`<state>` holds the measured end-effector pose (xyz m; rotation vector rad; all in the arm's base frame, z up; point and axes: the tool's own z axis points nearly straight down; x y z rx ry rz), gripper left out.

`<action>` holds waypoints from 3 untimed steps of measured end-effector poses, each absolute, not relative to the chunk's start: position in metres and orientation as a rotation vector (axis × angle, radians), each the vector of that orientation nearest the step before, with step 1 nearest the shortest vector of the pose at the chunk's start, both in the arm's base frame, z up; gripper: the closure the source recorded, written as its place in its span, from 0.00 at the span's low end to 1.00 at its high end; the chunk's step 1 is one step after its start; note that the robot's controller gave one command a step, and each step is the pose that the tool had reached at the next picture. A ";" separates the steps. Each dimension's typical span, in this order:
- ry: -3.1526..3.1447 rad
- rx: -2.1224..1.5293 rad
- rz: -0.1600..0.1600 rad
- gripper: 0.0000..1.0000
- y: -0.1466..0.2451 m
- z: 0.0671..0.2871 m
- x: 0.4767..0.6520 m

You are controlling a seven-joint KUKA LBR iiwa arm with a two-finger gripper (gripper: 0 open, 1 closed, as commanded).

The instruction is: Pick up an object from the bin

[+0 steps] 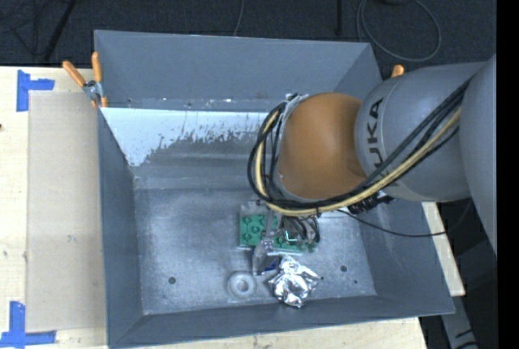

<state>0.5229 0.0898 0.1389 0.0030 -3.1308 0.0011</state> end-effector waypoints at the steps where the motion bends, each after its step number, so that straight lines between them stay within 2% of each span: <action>1: -3.117 0.393 0.000 0.00 0.081 0.118 0.566; 2: -3.080 0.635 -0.001 0.00 0.096 0.175 0.546; 3: -3.074 0.700 -0.004 0.00 0.053 0.081 0.513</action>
Offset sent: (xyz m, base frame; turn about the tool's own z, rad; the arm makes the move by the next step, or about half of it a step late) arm 0.0425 -0.0085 -0.0196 -0.2496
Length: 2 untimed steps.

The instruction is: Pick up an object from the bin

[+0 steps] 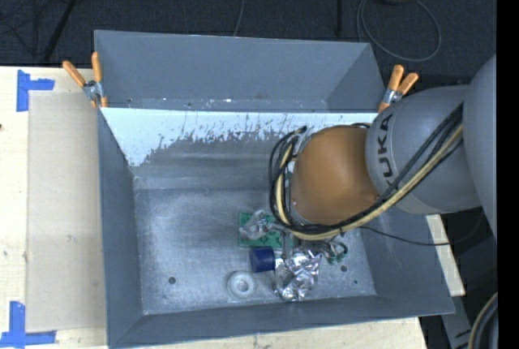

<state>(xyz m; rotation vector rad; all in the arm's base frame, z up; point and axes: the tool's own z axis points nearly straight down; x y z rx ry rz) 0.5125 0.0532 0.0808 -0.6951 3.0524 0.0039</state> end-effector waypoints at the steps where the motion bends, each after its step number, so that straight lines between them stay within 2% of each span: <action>1: 3.043 -0.691 0.004 1.00 0.055 0.086 0.516; 2: 3.062 -0.661 0.000 1.00 0.070 0.205 0.538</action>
Offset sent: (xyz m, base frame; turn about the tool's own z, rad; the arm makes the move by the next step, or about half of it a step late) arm 0.0000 0.0000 0.0000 0.0000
